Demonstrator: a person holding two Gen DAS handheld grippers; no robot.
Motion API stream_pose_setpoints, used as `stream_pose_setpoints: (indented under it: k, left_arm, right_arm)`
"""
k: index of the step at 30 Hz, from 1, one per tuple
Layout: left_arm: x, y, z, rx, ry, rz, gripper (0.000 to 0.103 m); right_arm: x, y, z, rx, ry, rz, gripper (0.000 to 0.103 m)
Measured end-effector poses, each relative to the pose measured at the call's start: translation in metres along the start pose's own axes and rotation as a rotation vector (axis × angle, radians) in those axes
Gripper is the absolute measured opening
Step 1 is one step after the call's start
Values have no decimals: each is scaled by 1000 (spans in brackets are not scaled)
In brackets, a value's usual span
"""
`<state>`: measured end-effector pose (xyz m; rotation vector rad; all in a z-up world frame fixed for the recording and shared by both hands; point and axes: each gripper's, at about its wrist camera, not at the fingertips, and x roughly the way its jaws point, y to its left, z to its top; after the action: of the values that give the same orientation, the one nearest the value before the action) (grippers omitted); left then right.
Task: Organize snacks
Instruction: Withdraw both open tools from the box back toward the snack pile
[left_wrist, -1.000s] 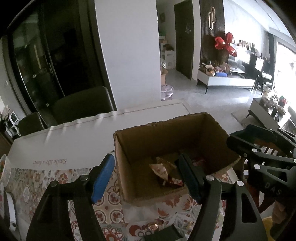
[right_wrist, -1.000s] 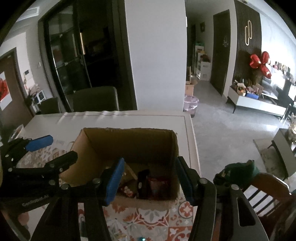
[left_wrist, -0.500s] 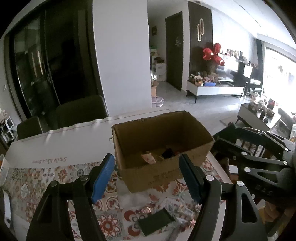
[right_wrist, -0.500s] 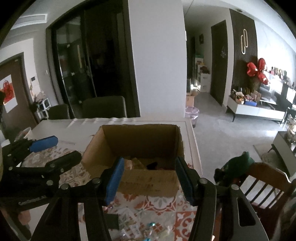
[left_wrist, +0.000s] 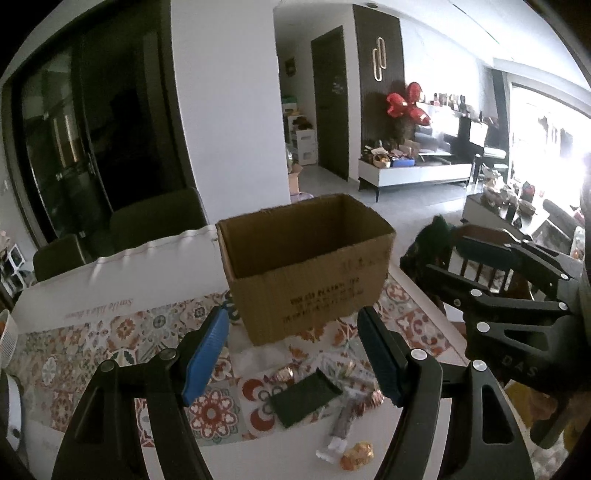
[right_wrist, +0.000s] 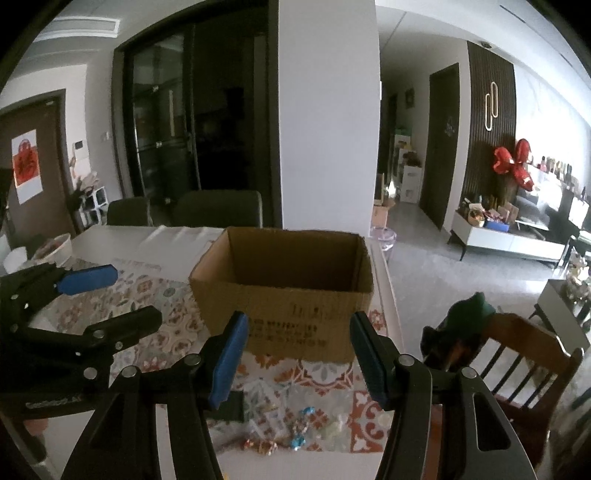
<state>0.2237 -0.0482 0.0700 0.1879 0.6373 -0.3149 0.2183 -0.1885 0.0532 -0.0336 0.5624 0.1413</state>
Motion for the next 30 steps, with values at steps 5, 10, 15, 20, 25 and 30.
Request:
stream_pose_setpoints:
  k: [5, 10, 15, 20, 25, 30]
  left_arm:
    - [-4, -9, -21, 22, 9, -8, 71]
    - [-5, -17, -43, 34, 29, -15, 71]
    - [1, -23, -61, 34, 68, -31, 71]
    - [13, -23, -80, 19, 125, -54, 71]
    - [25, -25, -95, 21, 168, -63, 71]
    - [38, -27, -104, 26, 204, -80, 71]
  right_arm:
    - [-6, 2, -20, 0, 5, 6, 58]
    - [-9, 1, -42, 7, 23, 13, 58]
    - [-8, 3, -61, -11, 52, 24, 58]
    - [1, 5, -78, -18, 99, 34, 58]
    - [13, 8, -92, -35, 152, 40, 58]
    - [24, 8, -104, -27, 205, 65, 58]
